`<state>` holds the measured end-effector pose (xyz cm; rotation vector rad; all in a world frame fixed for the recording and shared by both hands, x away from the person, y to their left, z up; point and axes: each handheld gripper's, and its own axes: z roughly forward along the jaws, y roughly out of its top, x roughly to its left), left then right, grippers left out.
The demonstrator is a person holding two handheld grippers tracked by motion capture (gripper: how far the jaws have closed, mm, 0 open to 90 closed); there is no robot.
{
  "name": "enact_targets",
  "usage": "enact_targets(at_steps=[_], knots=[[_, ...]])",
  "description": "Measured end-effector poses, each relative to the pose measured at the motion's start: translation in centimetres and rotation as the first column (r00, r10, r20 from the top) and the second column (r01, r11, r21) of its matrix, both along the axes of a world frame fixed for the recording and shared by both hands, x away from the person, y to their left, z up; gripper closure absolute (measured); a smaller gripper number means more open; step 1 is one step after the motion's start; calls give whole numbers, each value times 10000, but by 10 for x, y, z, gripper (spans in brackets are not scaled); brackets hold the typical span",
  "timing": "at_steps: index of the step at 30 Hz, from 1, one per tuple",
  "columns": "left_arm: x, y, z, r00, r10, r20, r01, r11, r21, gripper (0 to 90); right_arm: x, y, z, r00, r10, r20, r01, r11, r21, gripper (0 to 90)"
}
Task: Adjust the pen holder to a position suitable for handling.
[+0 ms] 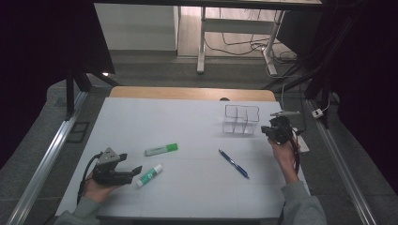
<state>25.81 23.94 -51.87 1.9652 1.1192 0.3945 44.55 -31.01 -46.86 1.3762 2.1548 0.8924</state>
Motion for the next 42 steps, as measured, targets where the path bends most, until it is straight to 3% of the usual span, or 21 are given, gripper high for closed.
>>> enact_targets(at_steps=[12, 17, 31, 42], knots=[[-2, 0, 0, 10000, 11, -9, -11, 10000, 51, 186, 27, -7, -8, 9999, 64, 88, -67, 9994, 326, 893], [-3, 0, -1, 10000, 26, -22, -26, 9999, 107, 186, 37, -7, -12, 9999, 137, 57, -138, 9997, 220, 893], [-3, 0, -1, 10000, 44, -43, -44, 9998, 170, 185, 46, -4, -20, 9998, 152, 146, -150, 9998, -135, 893], [-2, 0, -2, 9999, 102, -56, -101, 9998, 184, 186, 50, -1, -20, 9981, 621, 42, -622, 9971, 434, 893]])
